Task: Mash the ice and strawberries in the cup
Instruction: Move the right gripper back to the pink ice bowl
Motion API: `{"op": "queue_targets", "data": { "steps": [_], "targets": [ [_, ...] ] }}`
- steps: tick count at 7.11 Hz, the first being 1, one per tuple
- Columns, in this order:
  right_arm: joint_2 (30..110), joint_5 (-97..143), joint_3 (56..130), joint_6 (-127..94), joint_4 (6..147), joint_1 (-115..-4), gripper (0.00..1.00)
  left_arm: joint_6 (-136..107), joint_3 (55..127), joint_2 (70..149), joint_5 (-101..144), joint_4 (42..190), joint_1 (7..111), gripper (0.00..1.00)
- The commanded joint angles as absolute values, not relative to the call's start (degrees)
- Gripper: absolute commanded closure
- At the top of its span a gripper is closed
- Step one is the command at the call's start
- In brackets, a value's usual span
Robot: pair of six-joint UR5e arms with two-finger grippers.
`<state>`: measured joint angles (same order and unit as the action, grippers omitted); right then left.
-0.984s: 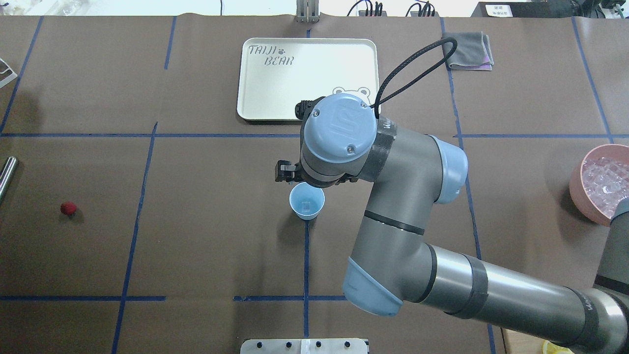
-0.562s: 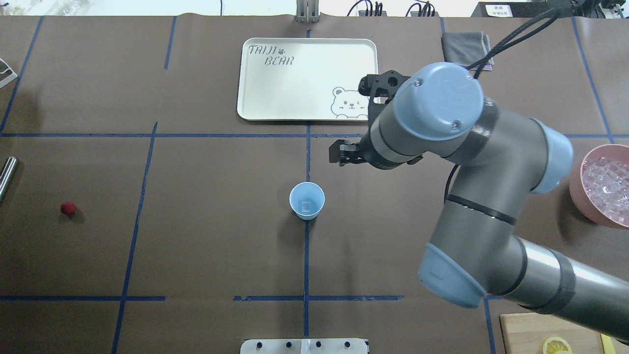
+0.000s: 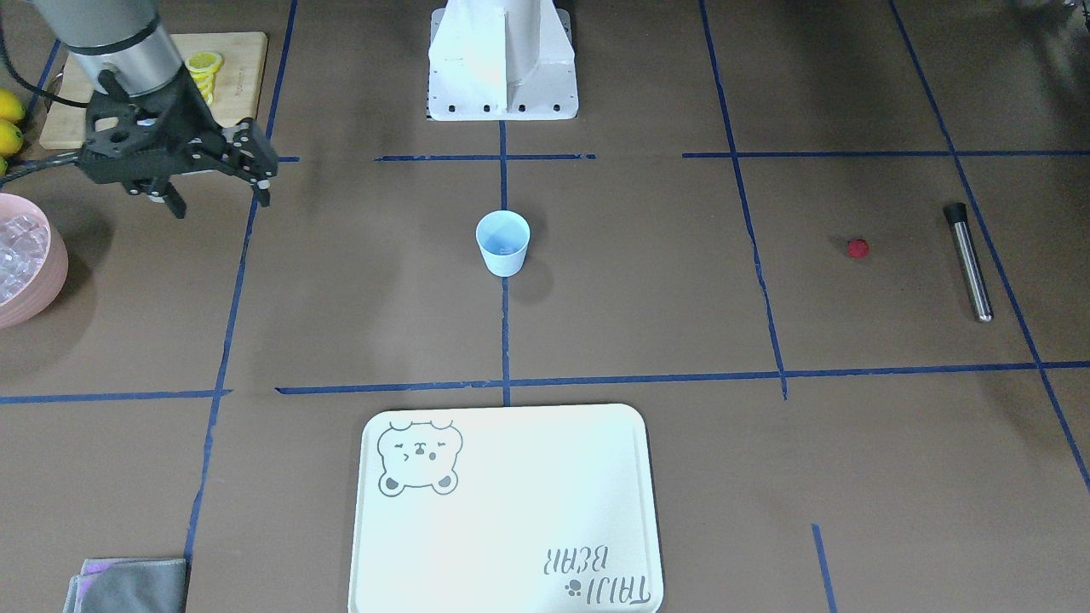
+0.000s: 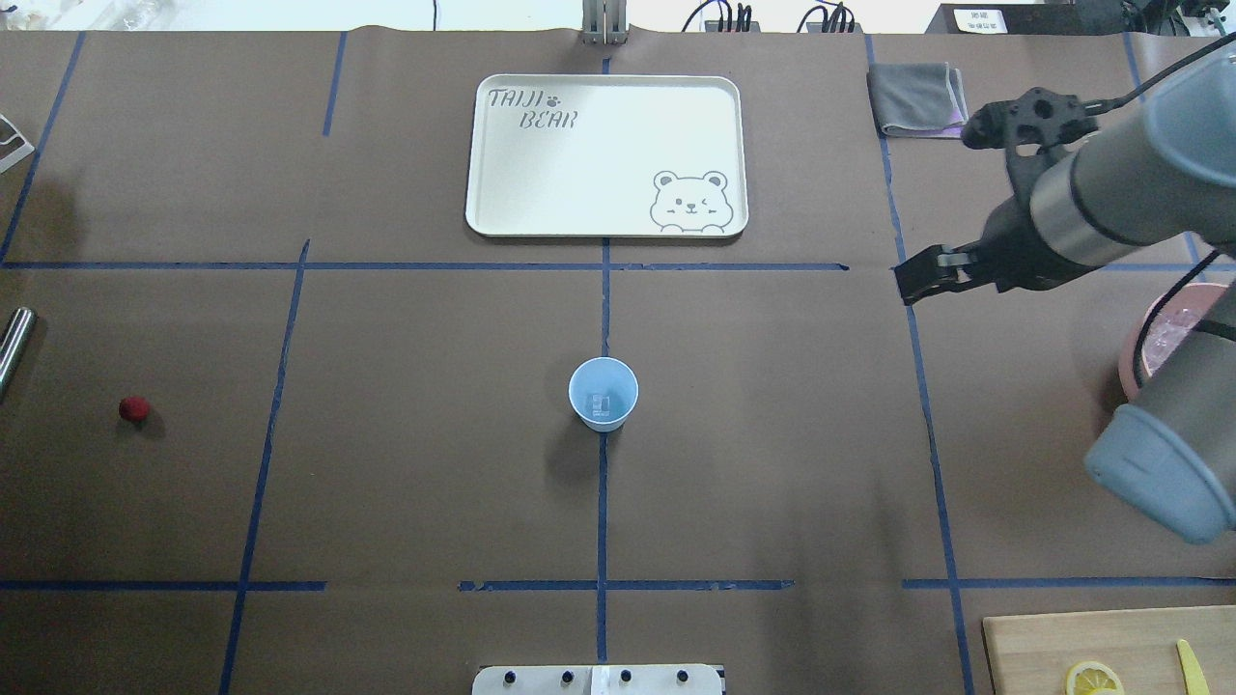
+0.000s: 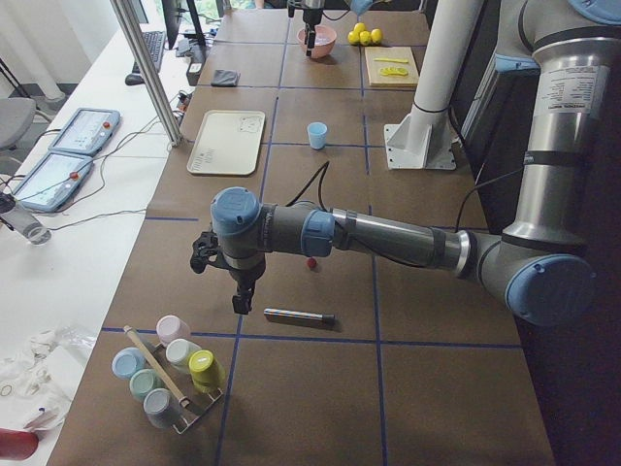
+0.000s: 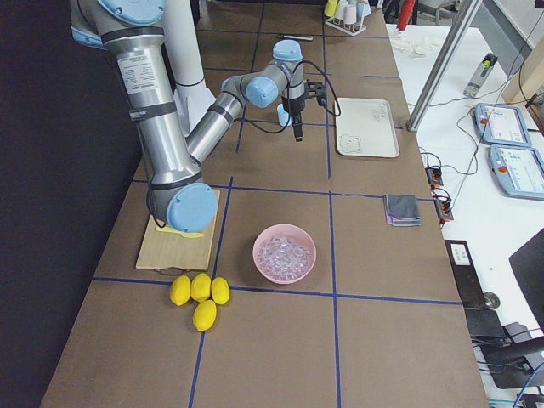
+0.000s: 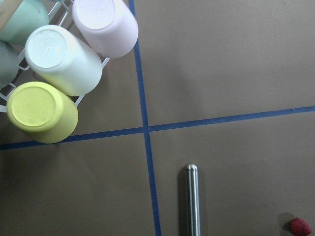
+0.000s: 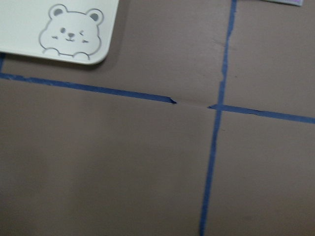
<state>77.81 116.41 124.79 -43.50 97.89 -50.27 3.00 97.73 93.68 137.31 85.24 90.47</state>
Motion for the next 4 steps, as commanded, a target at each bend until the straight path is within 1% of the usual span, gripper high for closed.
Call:
{"op": "queue_targets", "data": {
  "steps": [1, 2, 4],
  "targets": [
    [86.71, 121.01, 125.07, -25.4, 97.74, -59.46, 0.01, -0.32, 100.88, 93.69, 137.29, 85.25, 88.17, 0.0],
    [89.27, 123.03, 123.68, -17.57, 97.56, -63.42, 0.01, -3.4, 102.73, 93.69, 137.29, 85.17, 86.41, 0.0],
    [91.22, 125.94, 119.73, -5.94, 97.56, -68.36, 0.01, -9.28, 104.93, 93.69, 137.2, 85.25, 81.84, 0.0]
  ]
}}
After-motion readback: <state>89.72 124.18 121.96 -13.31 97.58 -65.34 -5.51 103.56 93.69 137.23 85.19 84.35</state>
